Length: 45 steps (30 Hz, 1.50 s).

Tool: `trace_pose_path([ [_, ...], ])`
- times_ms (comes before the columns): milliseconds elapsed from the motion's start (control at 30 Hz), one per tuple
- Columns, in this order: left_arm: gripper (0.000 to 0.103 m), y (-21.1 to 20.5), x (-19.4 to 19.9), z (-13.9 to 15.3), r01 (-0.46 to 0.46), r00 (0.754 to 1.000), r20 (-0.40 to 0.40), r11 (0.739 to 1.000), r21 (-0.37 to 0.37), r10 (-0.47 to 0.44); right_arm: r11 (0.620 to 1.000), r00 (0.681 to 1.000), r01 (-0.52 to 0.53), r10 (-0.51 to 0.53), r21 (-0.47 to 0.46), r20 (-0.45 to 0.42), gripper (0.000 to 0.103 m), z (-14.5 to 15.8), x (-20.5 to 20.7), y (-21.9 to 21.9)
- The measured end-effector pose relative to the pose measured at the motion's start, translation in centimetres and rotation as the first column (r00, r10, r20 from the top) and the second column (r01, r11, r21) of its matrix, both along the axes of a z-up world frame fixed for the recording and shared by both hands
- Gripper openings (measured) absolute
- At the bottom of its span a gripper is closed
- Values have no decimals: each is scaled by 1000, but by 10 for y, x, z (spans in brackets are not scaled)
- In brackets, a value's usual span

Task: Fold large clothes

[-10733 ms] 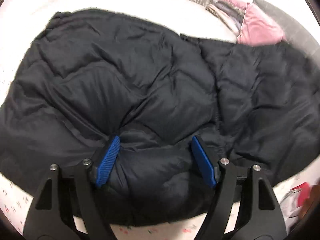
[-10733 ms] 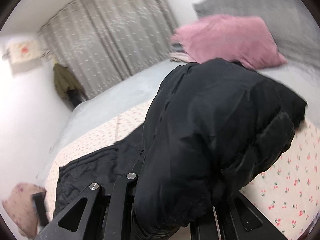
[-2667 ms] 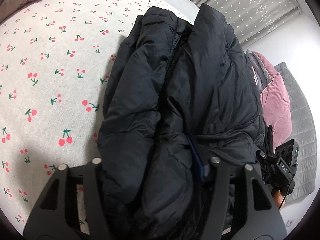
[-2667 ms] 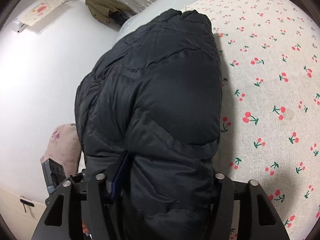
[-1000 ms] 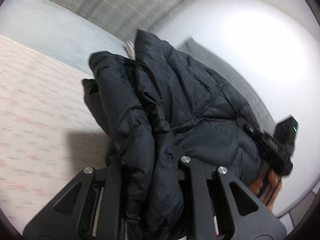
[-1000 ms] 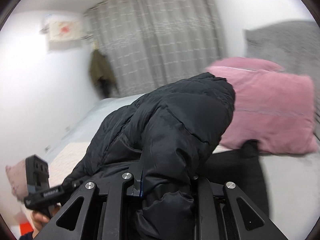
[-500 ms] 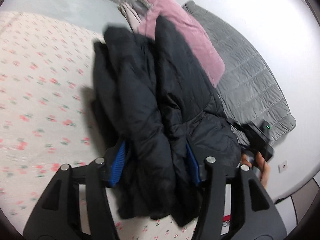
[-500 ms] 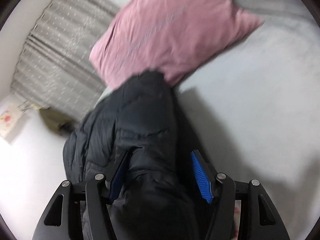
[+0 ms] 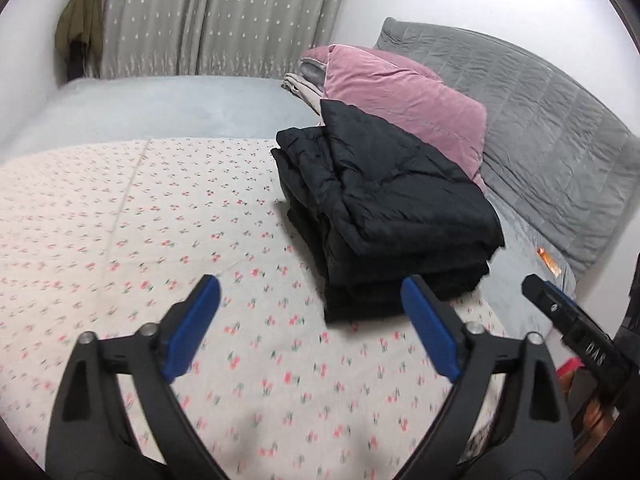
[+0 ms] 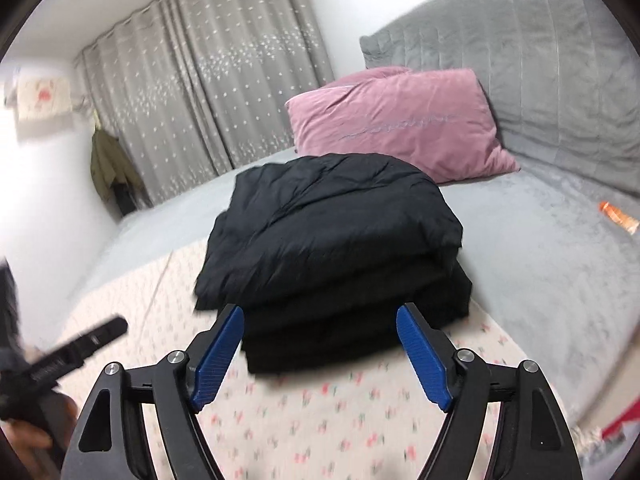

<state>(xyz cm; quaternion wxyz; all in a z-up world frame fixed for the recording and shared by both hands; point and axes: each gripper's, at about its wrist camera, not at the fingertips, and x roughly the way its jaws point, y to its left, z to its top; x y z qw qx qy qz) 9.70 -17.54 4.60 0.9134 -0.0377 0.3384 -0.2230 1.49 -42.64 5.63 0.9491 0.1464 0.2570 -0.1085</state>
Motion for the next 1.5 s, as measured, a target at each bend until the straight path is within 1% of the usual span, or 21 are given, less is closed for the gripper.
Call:
trace_pose_path([
  [100,99,-2,-24,6,14,1000,18,999,30,-14,998,1000,-12,12,-56,3,82,8,-20,26],
  [167,99,-2,-37,9,16,999,40,998,60,-19,997,1000,9,-8,-79,17,83,14,-40,40],
  [300,99,0,-60,15,-7,996,92,995,99,-3,993,999,27,-23,-114,35,86,22,-63,58],
  [433,100,2,-77,20,-20,990,139,990,140,1,992,999,20,-16,-123,34,87,19,-74,62],
  [500,101,3,-82,20,-34,985,170,989,144,9,991,1000,26,-24,-134,18,89,15,-79,66],
  [533,102,2,-82,19,-33,985,173,988,150,7,990,1000,29,-29,-141,7,90,14,-79,68],
  [600,102,2,-82,19,-2,988,155,991,137,-19,988,999,31,-33,-153,-12,92,11,-78,70],
  [700,102,1,-77,15,-8,988,155,991,137,-14,984,998,48,-52,-172,-20,97,9,-75,74],
  [767,102,0,-73,10,3,990,141,990,141,-23,978,997,70,-76,-196,-24,103,7,-73,76],
  [833,102,-1,-69,5,20,992,120,990,140,-37,976,996,75,-82,-203,-25,103,6,-70,75],
  [1000,102,-4,-64,-2,30,990,131,988,154,-51,976,994,101,-108,-191,-27,103,4,-64,73],
  [1100,102,-4,-61,-5,25,992,119,989,147,-43,972,990,125,-134,-200,-33,103,1,-60,74],
  [1300,102,-4,-56,-7,12,994,109,990,142,-28,966,988,136,-148,-218,-40,103,-1,-54,79],
  [1500,102,-7,-57,-7,16,992,123,989,149,-34,963,986,142,-157,-227,-52,103,-2,-52,77],
])
